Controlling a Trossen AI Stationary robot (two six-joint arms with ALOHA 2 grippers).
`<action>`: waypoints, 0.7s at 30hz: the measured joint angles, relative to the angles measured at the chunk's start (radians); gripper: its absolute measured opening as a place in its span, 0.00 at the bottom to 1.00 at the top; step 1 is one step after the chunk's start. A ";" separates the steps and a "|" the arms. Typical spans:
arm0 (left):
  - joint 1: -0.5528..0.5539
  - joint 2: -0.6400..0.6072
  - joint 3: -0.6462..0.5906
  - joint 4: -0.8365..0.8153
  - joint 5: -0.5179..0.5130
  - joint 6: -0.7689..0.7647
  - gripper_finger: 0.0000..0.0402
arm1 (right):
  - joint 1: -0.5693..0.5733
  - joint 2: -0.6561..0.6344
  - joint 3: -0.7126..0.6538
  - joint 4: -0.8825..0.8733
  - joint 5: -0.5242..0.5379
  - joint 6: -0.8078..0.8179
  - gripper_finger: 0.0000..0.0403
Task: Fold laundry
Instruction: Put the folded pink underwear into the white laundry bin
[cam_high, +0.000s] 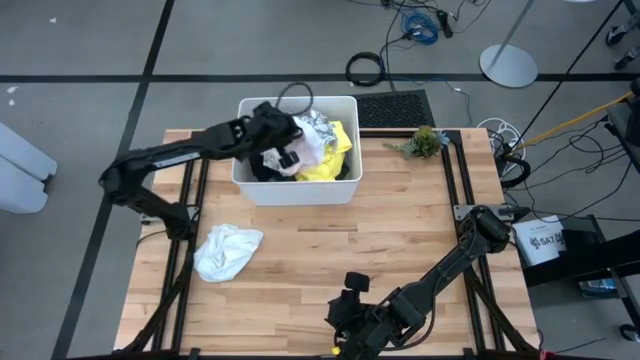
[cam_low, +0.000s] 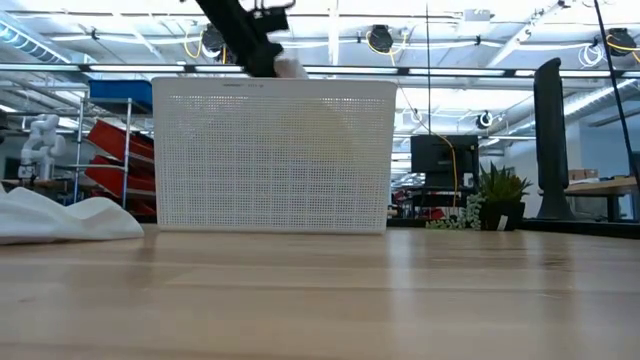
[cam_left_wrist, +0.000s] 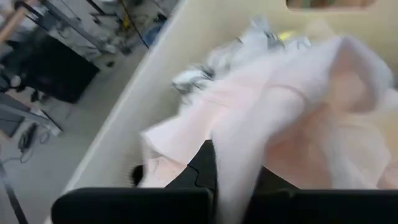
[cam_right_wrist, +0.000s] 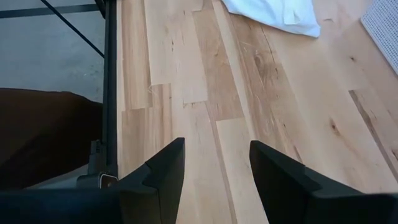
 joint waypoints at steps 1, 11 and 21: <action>-0.001 0.019 0.000 0.001 0.002 0.000 0.02 | 0.000 0.000 0.000 0.000 0.000 0.000 0.42; -0.001 0.191 0.000 0.033 0.078 -0.021 0.02 | 0.000 0.000 0.000 0.000 0.000 0.004 0.42; -0.001 0.314 0.004 0.048 0.128 -0.092 0.02 | 0.000 0.000 0.000 0.000 0.000 0.007 0.42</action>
